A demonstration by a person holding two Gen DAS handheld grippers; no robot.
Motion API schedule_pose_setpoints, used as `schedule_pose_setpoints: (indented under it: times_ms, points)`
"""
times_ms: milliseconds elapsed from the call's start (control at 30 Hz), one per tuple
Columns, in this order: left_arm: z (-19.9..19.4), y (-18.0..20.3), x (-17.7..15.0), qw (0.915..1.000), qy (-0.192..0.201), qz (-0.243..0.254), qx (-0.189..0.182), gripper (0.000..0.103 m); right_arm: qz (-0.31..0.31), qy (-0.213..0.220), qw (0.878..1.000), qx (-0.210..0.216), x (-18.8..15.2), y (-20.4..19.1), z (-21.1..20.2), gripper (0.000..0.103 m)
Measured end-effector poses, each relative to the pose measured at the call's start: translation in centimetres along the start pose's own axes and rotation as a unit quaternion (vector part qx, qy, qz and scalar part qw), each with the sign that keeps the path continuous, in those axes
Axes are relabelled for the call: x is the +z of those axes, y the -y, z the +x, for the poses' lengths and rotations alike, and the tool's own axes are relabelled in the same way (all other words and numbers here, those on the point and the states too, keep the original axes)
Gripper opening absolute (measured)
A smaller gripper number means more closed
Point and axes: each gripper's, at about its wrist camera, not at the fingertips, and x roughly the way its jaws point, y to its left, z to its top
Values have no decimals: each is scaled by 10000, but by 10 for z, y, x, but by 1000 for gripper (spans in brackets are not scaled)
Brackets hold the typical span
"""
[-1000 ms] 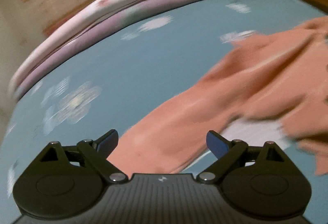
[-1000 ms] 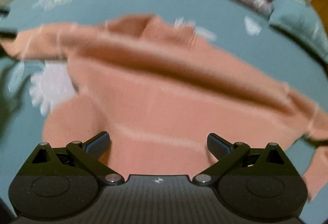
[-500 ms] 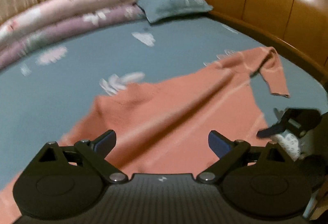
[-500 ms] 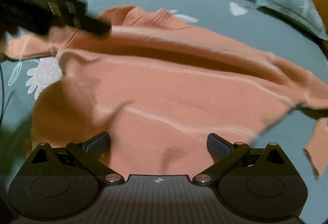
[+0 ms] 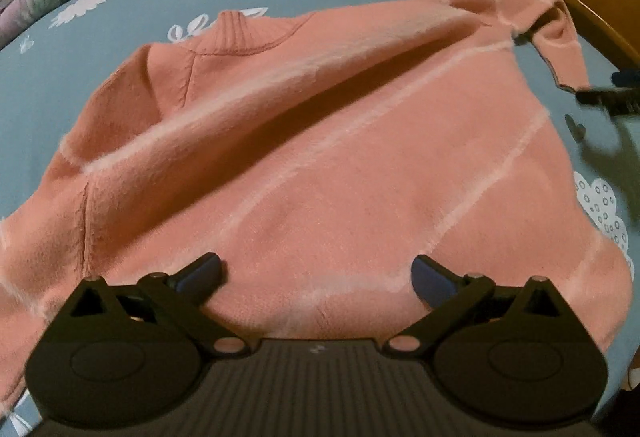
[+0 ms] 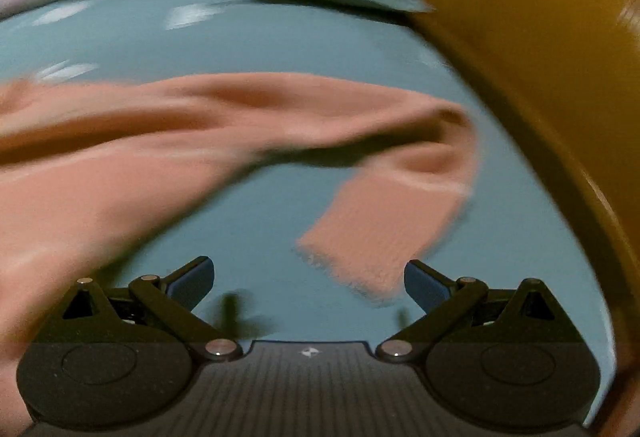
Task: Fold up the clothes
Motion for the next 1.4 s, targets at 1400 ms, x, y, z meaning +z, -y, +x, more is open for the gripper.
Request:
schedule_pose_setpoints:
  times_ms: [1400]
  points:
    - [10,2,9,9998,-186,-50,109,103,695,-351,9912,-1072,60,122,109,103]
